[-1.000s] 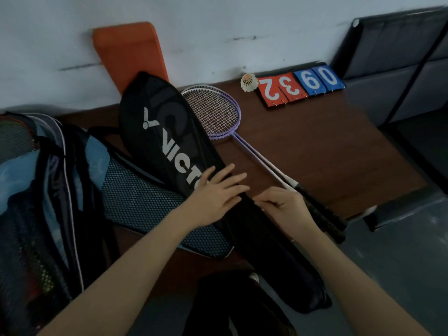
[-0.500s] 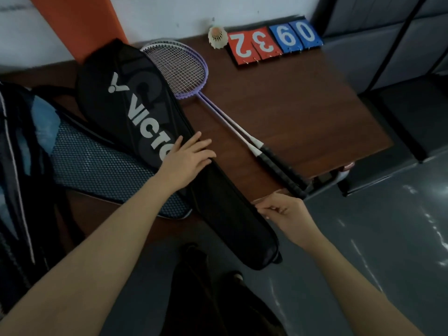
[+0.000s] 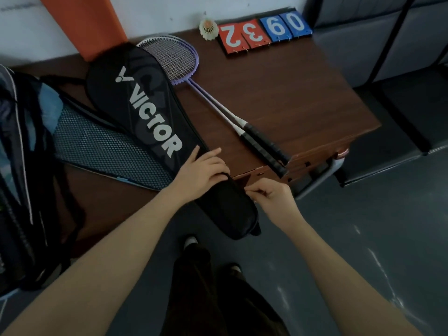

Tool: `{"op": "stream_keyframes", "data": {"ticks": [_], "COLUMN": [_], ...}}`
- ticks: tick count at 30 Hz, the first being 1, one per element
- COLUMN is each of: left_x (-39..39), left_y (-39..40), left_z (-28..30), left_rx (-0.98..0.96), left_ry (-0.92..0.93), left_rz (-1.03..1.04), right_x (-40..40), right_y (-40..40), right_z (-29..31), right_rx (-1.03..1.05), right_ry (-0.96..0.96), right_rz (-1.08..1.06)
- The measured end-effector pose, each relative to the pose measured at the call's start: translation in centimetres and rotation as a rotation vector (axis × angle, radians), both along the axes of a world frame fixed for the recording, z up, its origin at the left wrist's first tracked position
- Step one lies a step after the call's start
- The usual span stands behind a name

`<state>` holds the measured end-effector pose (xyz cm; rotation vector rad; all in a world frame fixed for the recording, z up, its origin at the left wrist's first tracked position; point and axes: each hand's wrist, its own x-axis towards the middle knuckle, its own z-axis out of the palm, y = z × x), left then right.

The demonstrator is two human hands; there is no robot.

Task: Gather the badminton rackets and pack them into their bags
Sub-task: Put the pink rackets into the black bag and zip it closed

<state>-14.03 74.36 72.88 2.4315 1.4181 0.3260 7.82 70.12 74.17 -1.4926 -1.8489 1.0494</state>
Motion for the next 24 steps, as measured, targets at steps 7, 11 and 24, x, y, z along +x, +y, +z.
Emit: {"op": "stream_keyframes", "data": {"ticks": [7,11,24], "left_x": [0.3,0.4,-3.7], "left_y": [0.0,-1.4,-6.9], "left_z": [-0.2,-0.7,-0.1], "left_rx": [-0.005,0.001,-0.175], "left_ry": [-0.09,-0.079,0.054], "left_rz": [0.153,0.217,0.784], "right_x": [3.1,2.2,-6.7], "right_y": [-4.8,-5.7,1.8], "right_z": [-0.2,-0.7,-0.4], "right_rx": [-0.083,-0.148,0.081], "right_ry": [0.043,-0.023,-0.362], "right_rz": [-0.093,-0.063,0.157]}}
